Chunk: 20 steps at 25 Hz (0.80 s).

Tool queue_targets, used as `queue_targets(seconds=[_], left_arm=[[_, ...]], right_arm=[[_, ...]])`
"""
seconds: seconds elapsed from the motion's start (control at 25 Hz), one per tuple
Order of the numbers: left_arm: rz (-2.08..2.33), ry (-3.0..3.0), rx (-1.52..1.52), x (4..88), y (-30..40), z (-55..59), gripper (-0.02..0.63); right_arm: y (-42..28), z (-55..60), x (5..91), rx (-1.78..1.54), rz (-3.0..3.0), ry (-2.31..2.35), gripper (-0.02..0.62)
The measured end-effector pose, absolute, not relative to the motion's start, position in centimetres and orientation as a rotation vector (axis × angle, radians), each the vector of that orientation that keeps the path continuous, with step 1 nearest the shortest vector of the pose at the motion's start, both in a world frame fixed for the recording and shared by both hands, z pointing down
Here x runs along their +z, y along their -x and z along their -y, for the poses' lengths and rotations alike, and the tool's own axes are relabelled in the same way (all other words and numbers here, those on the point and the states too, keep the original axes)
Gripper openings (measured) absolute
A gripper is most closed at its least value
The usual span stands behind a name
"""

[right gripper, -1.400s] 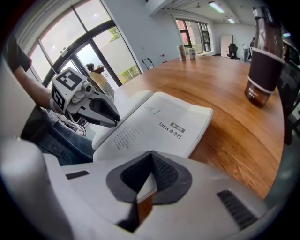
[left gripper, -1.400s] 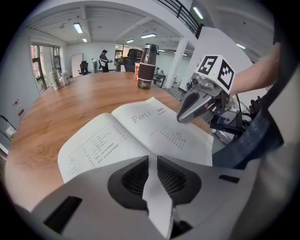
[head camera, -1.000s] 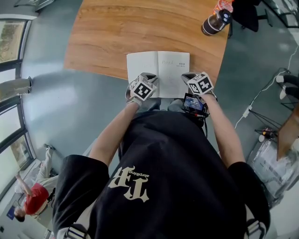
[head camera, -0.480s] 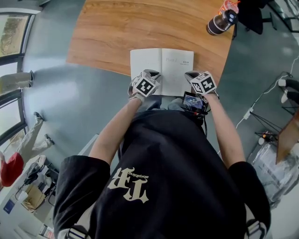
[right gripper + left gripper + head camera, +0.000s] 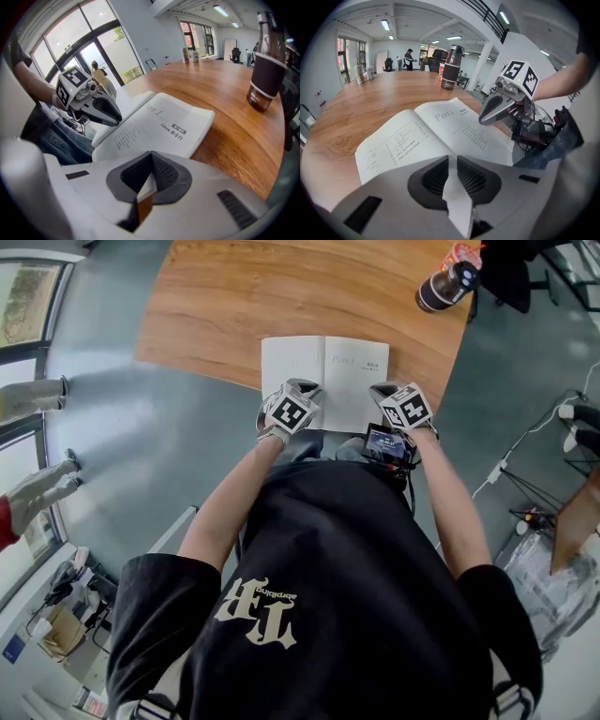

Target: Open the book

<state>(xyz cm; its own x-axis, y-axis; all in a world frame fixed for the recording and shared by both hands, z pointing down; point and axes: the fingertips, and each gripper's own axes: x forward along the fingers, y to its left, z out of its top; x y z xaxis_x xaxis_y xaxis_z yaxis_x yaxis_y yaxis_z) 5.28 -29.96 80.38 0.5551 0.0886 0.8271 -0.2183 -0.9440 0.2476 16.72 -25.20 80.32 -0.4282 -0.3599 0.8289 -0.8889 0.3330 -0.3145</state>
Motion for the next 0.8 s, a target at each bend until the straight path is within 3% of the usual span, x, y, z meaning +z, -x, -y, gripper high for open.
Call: queue_targets(seconds=[0.8], left_arm=[[0.118, -2.414, 1.194, 78.7, -4.9, 30.2, 0.066]], right_arm=[[-17.2, 25.2, 80.1, 1.087, 1.926, -1.145, -0.012]])
